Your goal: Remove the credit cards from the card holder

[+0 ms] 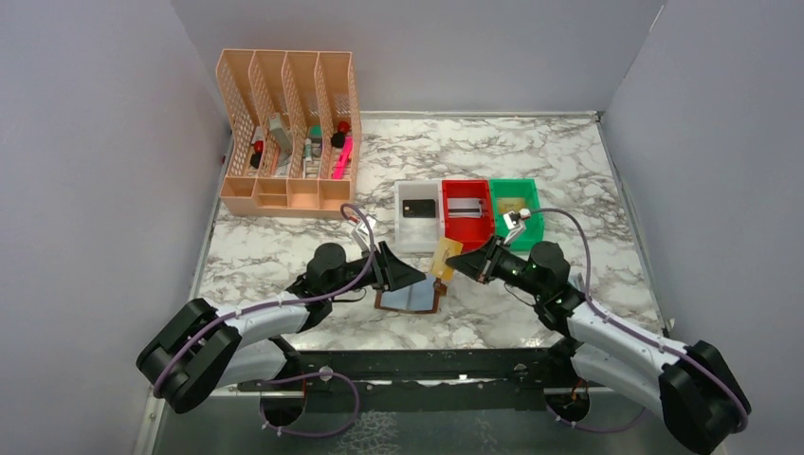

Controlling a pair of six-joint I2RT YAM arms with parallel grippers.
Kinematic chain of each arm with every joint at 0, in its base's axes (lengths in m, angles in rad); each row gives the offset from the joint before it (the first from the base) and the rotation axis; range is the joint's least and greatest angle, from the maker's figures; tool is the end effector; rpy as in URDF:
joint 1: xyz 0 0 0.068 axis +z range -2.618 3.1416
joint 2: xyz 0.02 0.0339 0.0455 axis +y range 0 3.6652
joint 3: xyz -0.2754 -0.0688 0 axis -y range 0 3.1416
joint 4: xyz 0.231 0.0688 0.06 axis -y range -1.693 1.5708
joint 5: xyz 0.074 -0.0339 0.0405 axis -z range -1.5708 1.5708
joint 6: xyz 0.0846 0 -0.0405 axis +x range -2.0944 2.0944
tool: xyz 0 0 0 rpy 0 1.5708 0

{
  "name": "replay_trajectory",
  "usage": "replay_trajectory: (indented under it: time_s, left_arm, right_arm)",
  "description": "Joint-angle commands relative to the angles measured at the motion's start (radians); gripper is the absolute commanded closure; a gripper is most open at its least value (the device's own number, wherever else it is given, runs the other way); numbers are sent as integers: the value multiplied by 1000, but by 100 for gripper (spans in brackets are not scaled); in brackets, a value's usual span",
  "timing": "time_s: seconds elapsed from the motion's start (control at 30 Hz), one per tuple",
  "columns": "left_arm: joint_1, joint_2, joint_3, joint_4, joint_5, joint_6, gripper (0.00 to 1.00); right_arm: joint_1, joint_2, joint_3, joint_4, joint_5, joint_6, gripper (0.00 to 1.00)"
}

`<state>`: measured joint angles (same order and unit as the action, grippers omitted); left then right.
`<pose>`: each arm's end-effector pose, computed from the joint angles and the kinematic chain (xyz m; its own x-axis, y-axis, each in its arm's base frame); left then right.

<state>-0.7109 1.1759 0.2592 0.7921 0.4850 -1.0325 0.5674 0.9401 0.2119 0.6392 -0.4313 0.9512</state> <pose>0.1636 -0.1930 0.2024 -0.8449 -0.2748 -0.4590 0.3948 0.2586 -0.8816 0.1667 0.1482 0.2136 -0.7269 0.4137 -0.5482 -0.4264 0.3538 0.8325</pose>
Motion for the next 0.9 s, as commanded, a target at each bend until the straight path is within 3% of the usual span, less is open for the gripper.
replay_trajectory:
  time_s: [0.0,0.23,0.43,0.63,0.87]
  left_arm:
    - [-1,-15,4,-116,-55,52,39]
    - [-22,85,63,-222,-55,110,44]
    - [-139,154,165,-361,-154,211,46]
    - [-170,141,206,-480,-255,270,45]
    - [-175,158,229,-586,-281,322,45]
  right_arm:
    - [-5,-118,115,-438,280,-256,99]
    - [-4,-217,246,-694,597,-431,98]
    - [-4,-156,416,-731,849,-735,97]
    - [-7,26,524,-732,951,-830,99]
    - [-89,164,535,-637,858,-885,99]
